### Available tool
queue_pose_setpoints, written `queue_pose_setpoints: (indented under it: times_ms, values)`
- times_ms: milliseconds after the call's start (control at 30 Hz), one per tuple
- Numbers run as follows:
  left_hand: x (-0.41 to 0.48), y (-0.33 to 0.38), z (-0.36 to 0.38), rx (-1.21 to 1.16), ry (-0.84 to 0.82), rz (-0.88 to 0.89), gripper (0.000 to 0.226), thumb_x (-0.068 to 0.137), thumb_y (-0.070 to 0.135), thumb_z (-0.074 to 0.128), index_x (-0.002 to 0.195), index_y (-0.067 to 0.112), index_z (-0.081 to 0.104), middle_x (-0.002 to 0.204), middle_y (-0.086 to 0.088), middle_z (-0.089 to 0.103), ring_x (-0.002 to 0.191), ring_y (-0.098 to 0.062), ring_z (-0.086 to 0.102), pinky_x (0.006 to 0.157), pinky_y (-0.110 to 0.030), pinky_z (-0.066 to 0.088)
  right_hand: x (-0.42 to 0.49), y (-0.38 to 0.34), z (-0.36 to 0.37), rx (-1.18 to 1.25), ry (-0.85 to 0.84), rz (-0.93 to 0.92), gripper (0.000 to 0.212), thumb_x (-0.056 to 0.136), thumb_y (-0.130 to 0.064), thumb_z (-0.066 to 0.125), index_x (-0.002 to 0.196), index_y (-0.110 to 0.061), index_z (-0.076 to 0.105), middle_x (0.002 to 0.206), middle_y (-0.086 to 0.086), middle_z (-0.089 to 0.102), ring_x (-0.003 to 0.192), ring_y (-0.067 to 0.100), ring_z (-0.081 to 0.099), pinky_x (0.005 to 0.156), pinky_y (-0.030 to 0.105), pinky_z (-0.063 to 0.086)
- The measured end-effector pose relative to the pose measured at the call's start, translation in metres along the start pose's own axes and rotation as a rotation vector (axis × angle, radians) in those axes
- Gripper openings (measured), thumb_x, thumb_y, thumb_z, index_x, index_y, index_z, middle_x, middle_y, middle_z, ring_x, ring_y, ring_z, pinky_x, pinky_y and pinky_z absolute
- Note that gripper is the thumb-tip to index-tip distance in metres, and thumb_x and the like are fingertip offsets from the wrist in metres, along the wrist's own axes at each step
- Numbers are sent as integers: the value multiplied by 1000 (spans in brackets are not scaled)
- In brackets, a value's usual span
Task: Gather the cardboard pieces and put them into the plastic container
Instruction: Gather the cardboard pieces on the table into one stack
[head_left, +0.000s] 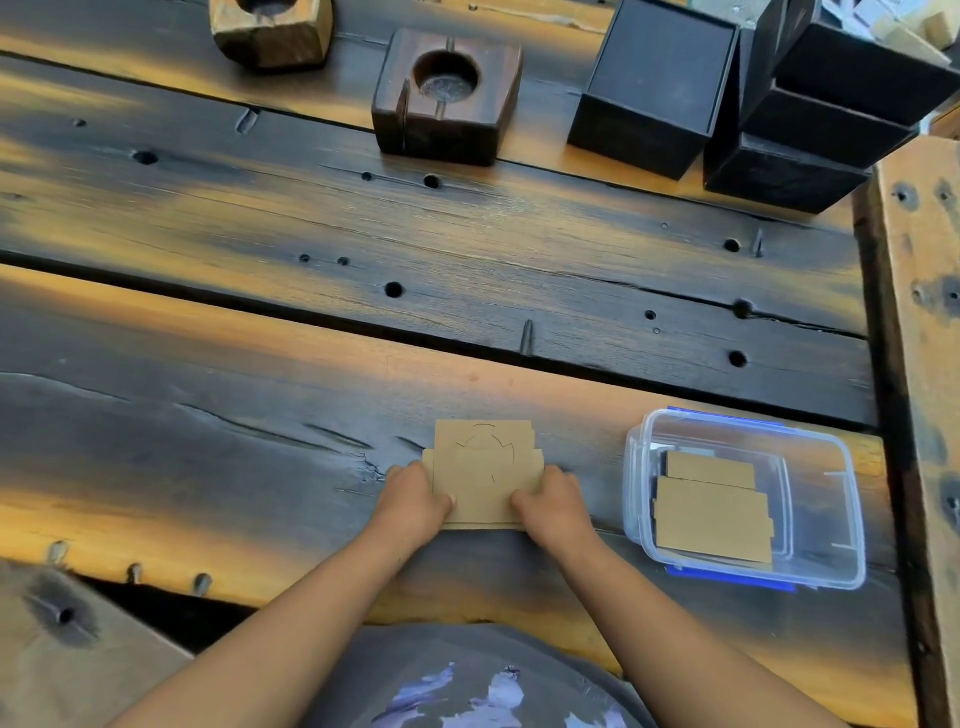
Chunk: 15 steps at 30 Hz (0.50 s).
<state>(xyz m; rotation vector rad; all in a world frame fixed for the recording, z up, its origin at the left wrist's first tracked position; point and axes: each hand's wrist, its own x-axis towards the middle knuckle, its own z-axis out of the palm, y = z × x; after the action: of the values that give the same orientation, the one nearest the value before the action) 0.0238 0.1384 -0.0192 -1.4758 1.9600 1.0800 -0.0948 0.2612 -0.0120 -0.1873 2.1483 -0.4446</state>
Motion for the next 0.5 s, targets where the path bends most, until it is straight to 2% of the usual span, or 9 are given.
queue_pose_setpoints:
  times_ms: [167,333,400,500]
  values:
    - [2,1,-4,14,-20,0,43,84,30,68,118,8,52,127,-15,51,110,-31,58,79,-28,41,6,1,-6,-28,-7,-4,22,82,-18,54,101,-9,60,118,16,59,104,29,59,79,33,47]
    - [7,2,-12,-63,-81,-47,53,80,29,74,122,10,49,125,-11,56,111,-31,60,88,-37,53,14,1,-12,-32,-51,5,35,81,-26,63,113,-10,65,121,11,62,107,26,62,95,41,52]
    - [7,2,-15,-81,-110,-59,54,80,28,75,123,10,47,123,-11,58,109,-32,62,88,-39,55,17,0,-14,-33,-54,13,37,81,-28,67,113,-10,62,119,10,63,105,25,63,93,42,54]
    - [8,2,-16,-95,-117,-64,56,79,28,77,123,10,46,122,-10,58,109,-32,61,88,-40,56,20,1,-14,-36,-38,13,26,81,-29,70,99,-15,57,112,7,65,98,24,64,87,40,55]
